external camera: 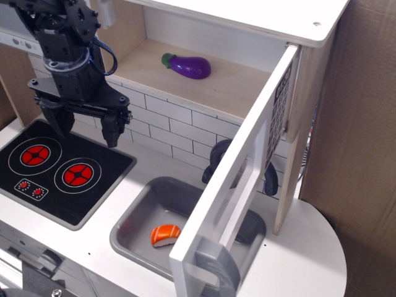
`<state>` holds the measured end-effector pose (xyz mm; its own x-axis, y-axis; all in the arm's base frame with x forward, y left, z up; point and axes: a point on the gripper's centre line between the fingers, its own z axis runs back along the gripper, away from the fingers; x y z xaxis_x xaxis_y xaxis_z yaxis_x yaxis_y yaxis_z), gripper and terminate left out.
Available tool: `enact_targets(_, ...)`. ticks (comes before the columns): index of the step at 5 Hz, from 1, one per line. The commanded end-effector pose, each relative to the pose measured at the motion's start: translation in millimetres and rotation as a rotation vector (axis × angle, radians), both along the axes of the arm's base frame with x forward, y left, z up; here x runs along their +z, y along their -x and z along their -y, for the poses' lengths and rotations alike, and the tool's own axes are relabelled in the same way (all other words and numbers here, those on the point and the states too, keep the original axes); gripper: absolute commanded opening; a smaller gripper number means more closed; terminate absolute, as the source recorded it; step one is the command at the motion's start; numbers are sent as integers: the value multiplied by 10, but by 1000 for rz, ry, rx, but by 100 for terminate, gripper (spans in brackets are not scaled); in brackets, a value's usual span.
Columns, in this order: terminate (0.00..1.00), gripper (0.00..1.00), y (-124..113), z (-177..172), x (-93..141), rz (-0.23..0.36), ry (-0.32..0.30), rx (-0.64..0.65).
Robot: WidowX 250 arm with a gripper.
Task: Close microwave
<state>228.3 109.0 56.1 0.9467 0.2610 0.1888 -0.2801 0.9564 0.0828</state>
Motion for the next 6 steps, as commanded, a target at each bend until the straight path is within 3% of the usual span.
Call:
enact_targets(1, 0, 100, 0, 0, 0, 0, 0, 0)
enact_targets(3, 0, 100, -135, 487, 477, -33, 54, 26)
enact_targets(6, 0, 100, -351, 1066, 1052, -10, 83, 64)
